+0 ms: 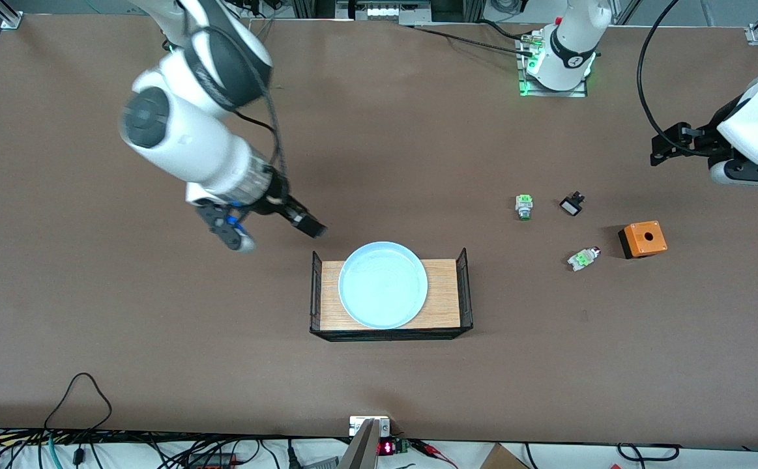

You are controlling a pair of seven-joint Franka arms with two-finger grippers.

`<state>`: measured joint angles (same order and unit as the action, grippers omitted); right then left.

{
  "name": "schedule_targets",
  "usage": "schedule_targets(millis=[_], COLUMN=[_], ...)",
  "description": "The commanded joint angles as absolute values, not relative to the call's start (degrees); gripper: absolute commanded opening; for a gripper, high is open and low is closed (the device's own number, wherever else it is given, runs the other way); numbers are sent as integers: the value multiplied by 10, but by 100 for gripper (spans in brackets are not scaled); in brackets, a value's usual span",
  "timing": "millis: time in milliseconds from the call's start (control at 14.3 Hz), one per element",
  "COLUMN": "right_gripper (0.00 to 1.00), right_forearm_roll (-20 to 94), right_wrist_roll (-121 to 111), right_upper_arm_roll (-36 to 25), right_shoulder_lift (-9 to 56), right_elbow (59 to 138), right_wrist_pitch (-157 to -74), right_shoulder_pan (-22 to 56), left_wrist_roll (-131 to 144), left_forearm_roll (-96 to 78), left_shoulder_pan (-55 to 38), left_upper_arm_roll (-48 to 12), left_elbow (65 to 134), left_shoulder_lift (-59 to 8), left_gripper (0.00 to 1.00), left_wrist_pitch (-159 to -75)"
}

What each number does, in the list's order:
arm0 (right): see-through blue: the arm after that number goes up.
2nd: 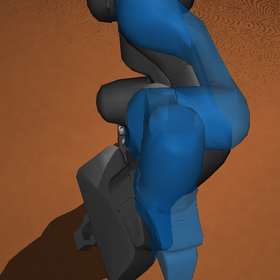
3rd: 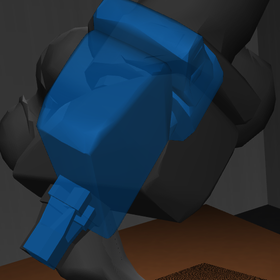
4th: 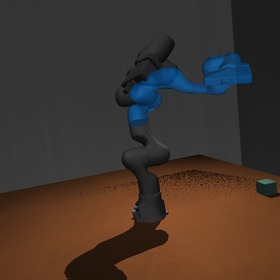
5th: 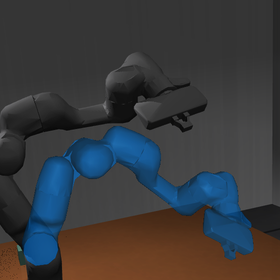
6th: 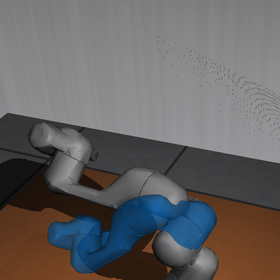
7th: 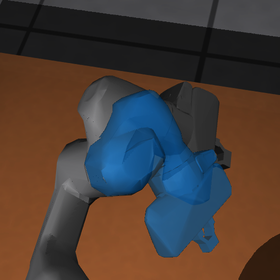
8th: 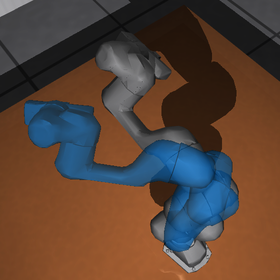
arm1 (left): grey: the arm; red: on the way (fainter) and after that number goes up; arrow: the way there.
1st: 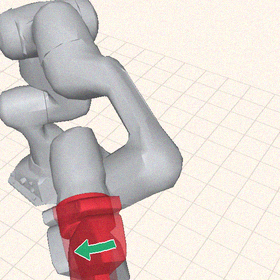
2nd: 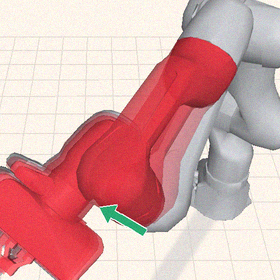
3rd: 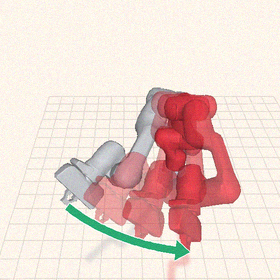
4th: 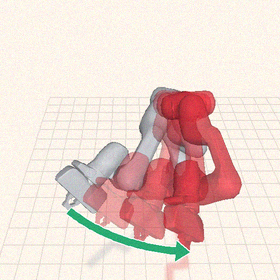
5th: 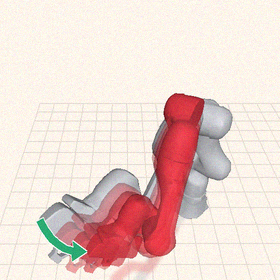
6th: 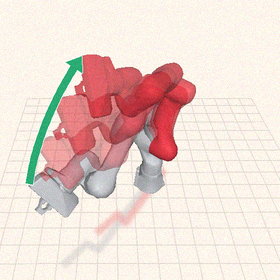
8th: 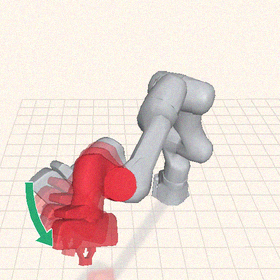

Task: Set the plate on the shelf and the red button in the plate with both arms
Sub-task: 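Withdraw the right gripper while the left gripper reaches the green switch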

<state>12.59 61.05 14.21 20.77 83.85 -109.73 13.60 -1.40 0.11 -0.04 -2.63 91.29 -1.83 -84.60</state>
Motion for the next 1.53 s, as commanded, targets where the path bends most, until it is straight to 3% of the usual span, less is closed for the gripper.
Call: schedule_targets(millis=[0,628,837,1186,1465], right_gripper=[100,100,100,100,100], right_forearm_roll=[121,-54,-62,-56,-45], right_wrist_roll=[483,350,281,118,45], right_upper_arm_roll=[146,107,62,47,22], right_shoulder_lift=[172,124,116,113,105], right_elbow=[848,847,847,848,865], right_wrist_pitch=[-1014,-925,-929,-928,-924], right_shoulder_pan=[90,83,77,2,-23], left_wrist_roll=[-24,-130,-253,-426,-434], left_forearm_roll=[-3,5,7,61,62], left_shoulder_pan=[-4,2,16,28,24], left_upper_arm_roll=[-28,-27,-26,-27,-28], left_elbow=[895,904,907,921,951], left_shoulder_lift=[-40,-193,-242,-296,-330], left_gripper=[100,100,100,100,100], left_wrist_pitch=[-809,-838,-907,-1103,-1130])
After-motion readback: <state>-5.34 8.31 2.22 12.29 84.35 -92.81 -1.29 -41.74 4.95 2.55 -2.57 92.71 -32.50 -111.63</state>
